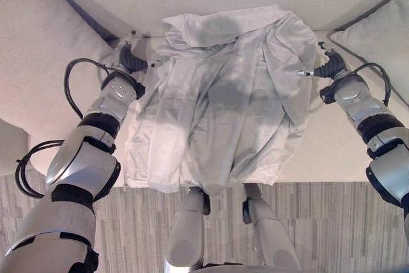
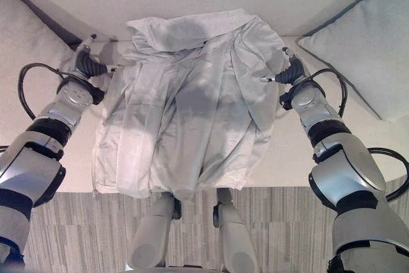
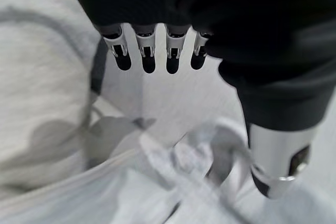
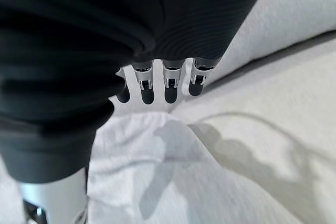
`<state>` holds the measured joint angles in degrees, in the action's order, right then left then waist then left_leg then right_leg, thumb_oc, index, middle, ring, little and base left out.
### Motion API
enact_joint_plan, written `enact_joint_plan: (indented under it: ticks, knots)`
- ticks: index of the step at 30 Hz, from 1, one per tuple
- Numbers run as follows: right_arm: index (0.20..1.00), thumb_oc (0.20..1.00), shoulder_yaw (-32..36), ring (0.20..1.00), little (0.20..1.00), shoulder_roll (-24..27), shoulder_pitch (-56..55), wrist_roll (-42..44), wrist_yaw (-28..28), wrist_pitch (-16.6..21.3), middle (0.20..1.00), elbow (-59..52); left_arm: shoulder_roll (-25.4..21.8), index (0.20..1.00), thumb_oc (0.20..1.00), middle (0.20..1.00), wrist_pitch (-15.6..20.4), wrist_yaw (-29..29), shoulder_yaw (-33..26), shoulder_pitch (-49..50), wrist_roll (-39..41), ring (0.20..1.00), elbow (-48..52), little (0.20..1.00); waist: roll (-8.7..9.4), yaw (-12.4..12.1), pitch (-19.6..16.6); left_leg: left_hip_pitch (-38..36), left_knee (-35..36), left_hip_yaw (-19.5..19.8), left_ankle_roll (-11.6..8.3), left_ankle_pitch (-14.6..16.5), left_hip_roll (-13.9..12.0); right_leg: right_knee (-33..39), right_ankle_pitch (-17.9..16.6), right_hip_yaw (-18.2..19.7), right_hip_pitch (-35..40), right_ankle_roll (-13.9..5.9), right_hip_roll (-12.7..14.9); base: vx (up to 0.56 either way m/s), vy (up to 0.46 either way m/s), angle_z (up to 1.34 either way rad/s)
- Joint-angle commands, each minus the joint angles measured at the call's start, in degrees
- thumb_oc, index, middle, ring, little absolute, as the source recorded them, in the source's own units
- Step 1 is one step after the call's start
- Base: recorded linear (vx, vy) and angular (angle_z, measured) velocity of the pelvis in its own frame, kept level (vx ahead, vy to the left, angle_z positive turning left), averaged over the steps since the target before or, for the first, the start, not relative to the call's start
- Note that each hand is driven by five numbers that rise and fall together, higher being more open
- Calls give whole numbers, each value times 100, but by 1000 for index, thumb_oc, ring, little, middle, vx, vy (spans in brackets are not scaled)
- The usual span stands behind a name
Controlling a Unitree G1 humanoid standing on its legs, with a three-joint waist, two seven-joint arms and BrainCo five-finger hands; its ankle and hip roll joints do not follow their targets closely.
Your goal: Hang the clothes on the sofa on the clothes rack.
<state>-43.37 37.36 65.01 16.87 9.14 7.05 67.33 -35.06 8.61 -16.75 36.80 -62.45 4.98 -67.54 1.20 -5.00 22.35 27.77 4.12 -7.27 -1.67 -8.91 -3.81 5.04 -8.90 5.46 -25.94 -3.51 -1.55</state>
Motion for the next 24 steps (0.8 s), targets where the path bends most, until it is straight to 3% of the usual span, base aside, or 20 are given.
enact_joint_plan:
  ticks: [1,8,24]
  knots:
    - [1000,1000,-109,1000,1000,40,519,-43,171,196,1000,377,193,1000,1000,1000,76,-73,231,-355,-465,1000,-322,1000,12,-191,49,63,88,146,-472,-11,265,-4,258,177,26,-813,178,-10,-36,12]
    - [1000,1000,-251,1000,1000,-17,964,-33,262,200,1000,571,340,1000,1000,1000,37,-4,565,-672,-721,1000,-579,1000,47,-171,178,284,88,213,-495,-43,240,-4,200,129,-197,-812,163,-4,-13,3]
    - [1000,1000,-594,1000,1000,-31,1493,-112,441,137,1000,772,-50,1000,1000,1000,14,-115,1180,-1745,-891,1000,-766,1000,213,97,165,731,88,234,-463,-28,248,-4,134,116,-615,-873,161,4,10,0]
